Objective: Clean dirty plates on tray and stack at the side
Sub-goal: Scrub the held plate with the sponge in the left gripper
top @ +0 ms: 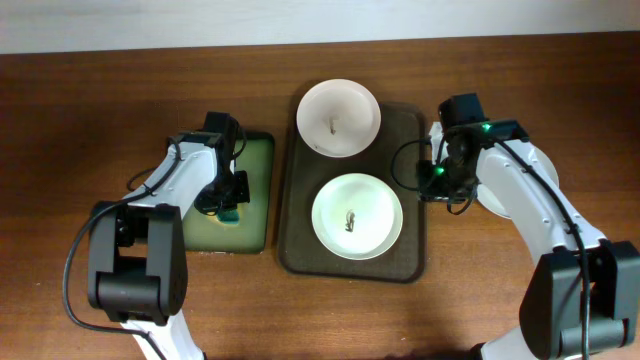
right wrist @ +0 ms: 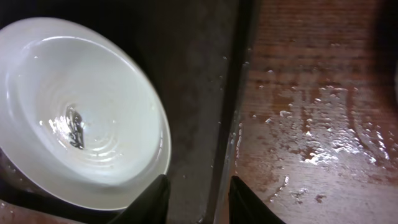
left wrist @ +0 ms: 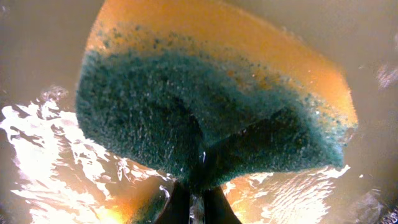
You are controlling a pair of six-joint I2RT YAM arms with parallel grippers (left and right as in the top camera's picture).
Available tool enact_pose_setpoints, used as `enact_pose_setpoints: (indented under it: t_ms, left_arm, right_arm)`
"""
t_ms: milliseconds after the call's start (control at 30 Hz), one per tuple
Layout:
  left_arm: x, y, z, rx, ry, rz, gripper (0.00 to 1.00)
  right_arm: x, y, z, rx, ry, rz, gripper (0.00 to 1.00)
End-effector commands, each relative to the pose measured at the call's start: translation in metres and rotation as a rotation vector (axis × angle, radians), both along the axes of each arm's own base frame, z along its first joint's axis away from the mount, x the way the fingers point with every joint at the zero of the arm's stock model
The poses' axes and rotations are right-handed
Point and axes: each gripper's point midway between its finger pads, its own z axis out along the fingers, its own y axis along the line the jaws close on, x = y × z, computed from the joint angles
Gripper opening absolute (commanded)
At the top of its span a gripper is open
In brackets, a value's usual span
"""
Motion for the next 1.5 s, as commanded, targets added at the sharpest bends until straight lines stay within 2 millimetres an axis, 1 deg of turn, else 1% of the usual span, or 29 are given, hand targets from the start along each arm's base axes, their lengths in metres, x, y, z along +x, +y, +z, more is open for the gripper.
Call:
enact_pose_setpoints:
  t_ms: [0,33,67,100,133,200,267,300,400,467,500,567,667,733,833,933,1000,1133,1233,1300,1333,1367,1400,1433,1467]
  left_arm:
    - [-0.007,-0.007,-0.011,-0.036,0.066,-0.024,0.0]
    - [-0.001,-0.008,0.001,-0.038,0.054,-0.028,0.0]
    - [0.01,-0.01,0.021,-0.043,0.03,-0.033,0.0]
    - [0.017,-0.012,0.036,-0.048,0.009,-0.035,0.0]
    - [0.026,-0.015,0.058,-0.052,-0.024,-0.041,0.0]
    - [0.034,-0.025,0.082,-0.075,-0.065,-0.056,0.0]
    - [0.044,-0.049,0.111,-0.14,-0.118,-0.093,0.0]
    - [0.046,-0.063,0.119,-0.184,-0.133,-0.113,0.0]
    - [0.043,-0.114,0.127,-0.337,-0.144,-0.186,0.0]
    - [0.038,-0.137,0.124,-0.348,-0.139,-0.217,0.0]
    - [0.035,-0.147,0.122,-0.351,-0.138,-0.241,0.0]
    - [0.03,-0.164,0.116,-0.356,-0.128,-0.256,0.0]
    - [0.021,-0.19,0.104,-0.359,-0.107,-0.303,0.0]
    - [0.015,-0.202,0.096,-0.357,-0.082,-0.301,0.0]
    - [0.002,-0.219,0.075,-0.354,-0.022,-0.315,0.0]
    - [-0.012,-0.249,0.056,-0.437,0.046,-0.344,0.0]
    - [-0.026,-0.269,0.03,-0.457,0.124,-0.31,0.0]
    - [-0.054,-0.3,0.008,-0.564,0.247,-0.327,0.0]
    - [-0.065,-0.305,-0.011,-0.51,0.258,-0.376,0.0]
    - [-0.062,-0.3,-0.014,-0.472,0.242,-0.382,0.0]
    - [-0.056,-0.293,-0.016,-0.437,0.223,-0.375,0.0]
    - [-0.049,-0.282,-0.018,-0.387,0.206,-0.363,0.0]
    - [-0.041,-0.266,-0.021,-0.321,0.192,-0.34,0.0]
    - [-0.034,-0.248,-0.022,-0.242,0.181,-0.314,0.0]
    - [-0.025,-0.221,-0.022,-0.135,0.169,-0.292,0.0]
  right_arm:
    - [-0.009,0.01,-0.013,0.022,0.011,0.019,0.34]
    - [-0.009,0.009,-0.019,0.019,0.006,0.016,0.34]
    - [-0.007,0.008,-0.024,0.02,-0.004,0.015,0.34]
    - [-0.005,0.008,-0.026,0.022,-0.017,0.018,0.34]
    - [-0.003,0.012,-0.028,0.032,-0.037,0.06,0.34]
    - [0.0,0.016,-0.03,0.041,-0.058,0.105,0.34]
    - [0.0,0.019,-0.038,0.04,-0.06,0.12,0.34]
    - [-0.001,0.021,-0.044,0.043,-0.056,0.126,0.34]
    - [-0.006,0.028,-0.066,0.057,-0.038,0.142,0.33]
    - [-0.005,0.034,-0.075,0.09,-0.047,0.149,0.23]
    - [-0.005,0.034,-0.077,0.091,-0.053,0.149,0.21]
    - [-0.006,0.034,-0.082,0.092,-0.057,0.149,0.2]
    - [-0.009,0.033,-0.095,0.091,-0.046,0.145,0.16]
    - [-0.011,0.032,-0.103,0.087,-0.031,0.141,0.04]
    - [-0.006,0.023,-0.105,0.086,-0.026,0.073,0.04]
    - [-0.006,0.02,-0.105,0.087,-0.024,0.055,0.04]
    - [-0.006,0.02,-0.105,0.087,-0.024,0.055,0.04]
    - [-0.006,0.02,-0.105,0.087,-0.024,0.055,0.04]
    - [-0.006,0.02,-0.105,0.087,-0.024,0.055,0.04]
    - [-0.006,0.02,-0.105,0.088,-0.021,0.042,0.04]
    - [-0.005,0.02,-0.105,0.089,-0.019,0.032,0.04]
    - [-0.006,0.02,-0.105,0.089,-0.019,0.029,0.04]
    - [-0.006,0.02,-0.105,0.089,-0.019,0.029,0.04]
    - [-0.006,0.02,-0.105,0.09,-0.018,0.029,0.04]
    - [-0.006,0.02,-0.105,0.09,-0.018,0.029,0.04]
